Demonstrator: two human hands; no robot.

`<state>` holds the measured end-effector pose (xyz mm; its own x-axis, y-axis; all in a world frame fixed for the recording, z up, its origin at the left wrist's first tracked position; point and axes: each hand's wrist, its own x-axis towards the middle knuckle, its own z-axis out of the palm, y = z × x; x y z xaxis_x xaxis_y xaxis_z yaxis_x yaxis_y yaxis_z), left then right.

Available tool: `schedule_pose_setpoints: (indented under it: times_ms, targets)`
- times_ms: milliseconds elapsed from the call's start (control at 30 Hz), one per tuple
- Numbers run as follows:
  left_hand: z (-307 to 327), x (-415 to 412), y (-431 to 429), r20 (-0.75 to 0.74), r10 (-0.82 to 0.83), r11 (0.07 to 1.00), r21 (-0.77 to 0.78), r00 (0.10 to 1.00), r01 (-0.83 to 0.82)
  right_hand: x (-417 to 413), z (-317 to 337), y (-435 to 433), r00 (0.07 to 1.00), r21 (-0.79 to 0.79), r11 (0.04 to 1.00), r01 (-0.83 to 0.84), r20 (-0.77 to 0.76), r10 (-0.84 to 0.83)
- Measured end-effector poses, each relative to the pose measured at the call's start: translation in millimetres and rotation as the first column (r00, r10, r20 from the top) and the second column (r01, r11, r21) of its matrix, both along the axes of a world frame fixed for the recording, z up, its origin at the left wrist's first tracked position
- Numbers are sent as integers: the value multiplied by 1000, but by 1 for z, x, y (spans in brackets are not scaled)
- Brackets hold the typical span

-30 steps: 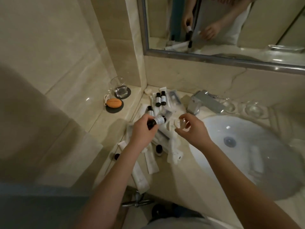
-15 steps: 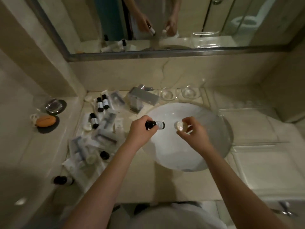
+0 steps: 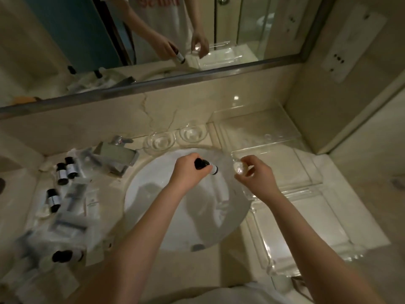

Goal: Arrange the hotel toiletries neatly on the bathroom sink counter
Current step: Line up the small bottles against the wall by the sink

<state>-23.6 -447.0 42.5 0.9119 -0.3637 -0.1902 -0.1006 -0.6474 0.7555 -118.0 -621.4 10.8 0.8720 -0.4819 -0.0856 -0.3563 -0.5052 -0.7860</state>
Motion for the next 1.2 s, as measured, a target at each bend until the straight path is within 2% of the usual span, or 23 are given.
schedule_pose_setpoints:
  times_ms: [100, 300, 467, 567, 700, 900, 1200]
  targets:
    - [-2, 7, -14, -17, 17, 1000, 16, 1000, -17, 11, 0, -15, 1000, -7, 1000, -27, -6, 26]
    - [5, 35, 0, 21, 116, 990, 82, 993, -117, 72, -5, -11, 982, -56, 981, -184, -39, 182]
    - [12, 67, 25, 109, 198, 973, 98, 974, -209, 138, -14, 2, 965, -188, 946, -263, -59, 257]
    - [9, 85, 34, 115, 224, 967, 96, 968, -236, 184, -23, 0, 950, -321, 894, -313, -116, 291]
    - [0, 104, 42, 124, 242, 958, 129, 962, -258, 232, -36, -4, 908, -474, 776, -416, -260, 328]
    - [-10, 122, 45, 110, 264, 953, 121, 958, -277, 260, -48, -5, 837, -514, 665, -541, -404, 368]
    - [-17, 127, 40, 111, 234, 954, 166, 966, -250, 260, -54, -9, 843, -596, 598, -536, -417, 341]
